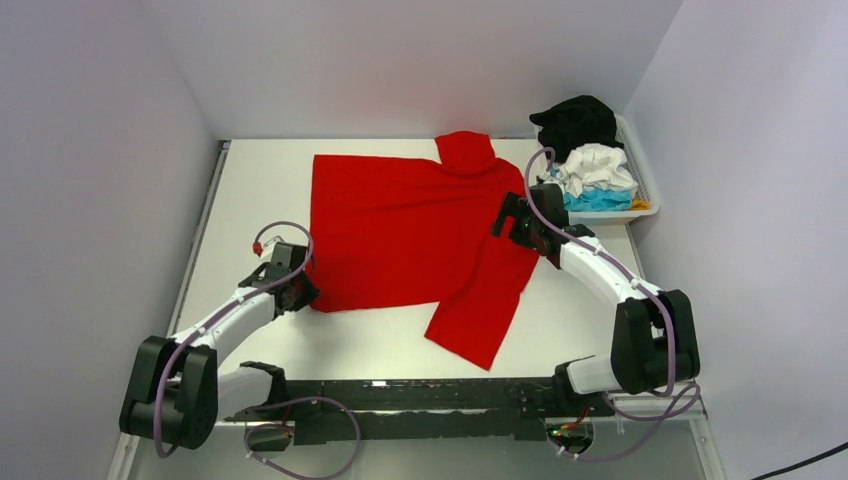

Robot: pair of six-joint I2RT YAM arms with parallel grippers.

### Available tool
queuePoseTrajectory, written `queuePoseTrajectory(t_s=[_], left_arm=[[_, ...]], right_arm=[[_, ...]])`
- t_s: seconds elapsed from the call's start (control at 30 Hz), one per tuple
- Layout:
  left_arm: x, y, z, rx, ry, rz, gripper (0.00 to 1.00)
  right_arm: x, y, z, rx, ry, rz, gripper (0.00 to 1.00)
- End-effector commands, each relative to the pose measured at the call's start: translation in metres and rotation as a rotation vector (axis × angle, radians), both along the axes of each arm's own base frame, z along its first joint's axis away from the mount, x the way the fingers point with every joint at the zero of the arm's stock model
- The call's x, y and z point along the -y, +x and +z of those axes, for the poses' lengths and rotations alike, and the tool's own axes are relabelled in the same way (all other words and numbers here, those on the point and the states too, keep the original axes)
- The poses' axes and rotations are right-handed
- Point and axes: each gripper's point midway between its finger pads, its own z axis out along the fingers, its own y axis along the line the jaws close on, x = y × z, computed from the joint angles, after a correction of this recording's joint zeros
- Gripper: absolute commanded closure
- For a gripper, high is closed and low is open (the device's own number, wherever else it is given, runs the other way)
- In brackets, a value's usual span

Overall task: Fold and stack the t-shirts
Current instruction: Flatten out the tshirt, then grab the side of the flattened tshirt closest away from the robot with both arms

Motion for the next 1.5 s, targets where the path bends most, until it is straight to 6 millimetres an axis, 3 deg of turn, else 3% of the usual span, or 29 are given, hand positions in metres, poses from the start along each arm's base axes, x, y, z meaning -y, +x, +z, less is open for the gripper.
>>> queuePoseTrajectory(t_s=[0.0,0.1,0.27,0.33,0.4,0.47,0.67,0.77,0.97,1.1,1.17,1.33,1.47], left_arm=[[0.005,-0.015,-0.017,-0.077,-0.032,-0.001,0.82],[0.006,-0.015,-0.017,-0.081,-0.038,0.004,1.00],[0.003,-0.015,-0.009,-0.079,-0.019,0.002,1.00],[-0.002,-0.017,-0.004,-0.092,0.004,0.008,1.00],[-0.004,-0.017,0.002,-0.088,0.018,0.011,1.00],[-0.005,-0.018,0.006,-0.081,0.020,0.005,1.00],[-0.003,-0.018,0.009,-0.066,0.011,-0.007,1.00],[0.001,-0.013,0.009,-0.060,-0.003,-0.019,1.00],[0.000,-0.014,0.008,-0.069,0.006,-0.028,1.00],[-0.001,-0.016,0.009,-0.052,0.002,-0.020,1.00],[-0.001,-0.016,0.010,-0.047,0.003,-0.018,1.00],[-0.002,-0.017,0.012,-0.046,0.005,-0.017,1.00],[-0.003,-0.022,0.012,-0.058,0.006,-0.013,1.00]], right_arm=[[0.007,0.004,0.008,0.031,-0.025,-0.032,0.00],[0.009,0.001,0.008,0.026,-0.032,-0.032,0.00],[0.004,-0.018,0.008,-0.013,-0.083,0.024,0.00],[-0.020,-0.037,0.006,-0.035,-0.163,0.132,0.00],[-0.045,-0.064,-0.002,-0.089,-0.223,0.253,0.00],[-0.061,-0.106,-0.023,-0.209,-0.251,0.366,0.01],[-0.074,-0.223,-0.060,-0.467,-0.327,0.589,0.04],[-0.088,-0.260,-0.069,-0.530,-0.280,0.672,0.06],[-0.090,-0.285,-0.087,-0.614,-0.301,0.713,0.16],[-0.081,-0.283,-0.098,-0.634,-0.351,0.668,0.23],[-0.075,-0.282,-0.102,-0.637,-0.373,0.640,0.33],[-0.066,-0.287,-0.109,-0.664,-0.378,0.582,0.75],[-0.070,-0.297,-0.096,-0.690,-0.328,0.613,0.89]])
